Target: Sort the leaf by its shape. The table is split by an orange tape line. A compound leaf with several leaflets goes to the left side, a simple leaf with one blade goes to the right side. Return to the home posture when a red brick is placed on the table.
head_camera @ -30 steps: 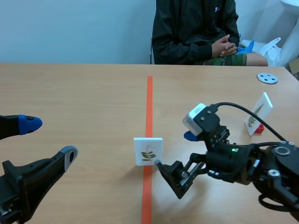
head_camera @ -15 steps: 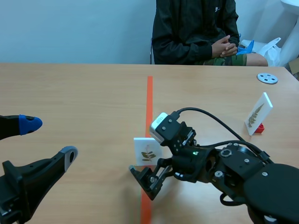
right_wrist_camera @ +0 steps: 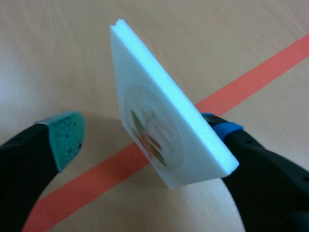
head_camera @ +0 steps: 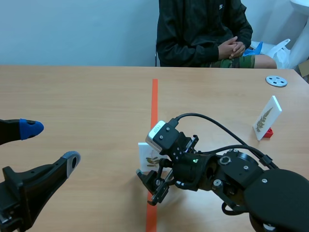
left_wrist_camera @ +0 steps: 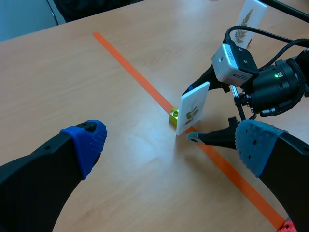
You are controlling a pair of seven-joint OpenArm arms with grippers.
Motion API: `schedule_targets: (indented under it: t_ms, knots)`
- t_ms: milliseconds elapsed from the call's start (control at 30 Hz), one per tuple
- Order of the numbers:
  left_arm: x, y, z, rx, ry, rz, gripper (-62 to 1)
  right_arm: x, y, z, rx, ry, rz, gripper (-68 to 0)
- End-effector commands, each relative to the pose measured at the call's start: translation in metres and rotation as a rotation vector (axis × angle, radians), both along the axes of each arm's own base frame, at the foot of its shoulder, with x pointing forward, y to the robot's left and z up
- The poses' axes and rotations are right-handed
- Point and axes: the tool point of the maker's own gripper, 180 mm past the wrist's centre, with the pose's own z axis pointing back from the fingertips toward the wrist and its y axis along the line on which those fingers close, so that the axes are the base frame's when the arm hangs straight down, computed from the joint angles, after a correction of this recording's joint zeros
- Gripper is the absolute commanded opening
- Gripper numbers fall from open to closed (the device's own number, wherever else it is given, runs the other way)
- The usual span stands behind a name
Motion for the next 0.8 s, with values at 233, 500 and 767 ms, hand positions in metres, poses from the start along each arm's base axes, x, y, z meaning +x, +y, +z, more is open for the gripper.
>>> schedule_targets:
  t_ms: [233, 500, 767]
  knots:
    - [0.002, -0.004, 0.011, -0.025, -0.034, 0.000, -3.7, 0.009, -0.001, 0.010, 0.016, -0.031, -0.006, -48.8]
    - [0.002, -0.004, 0.011, -0.025, -0.034, 0.000, -3.7, 0.009, -0.004, 0.010, 0.011, -0.031, -0.007, -65.7]
    - [0.002, -0.004, 0.011, -0.025, -0.034, 0.000, -3.7, 0.023, -0.010, 0.035, 0.037, -0.089, -0.047, -66.2]
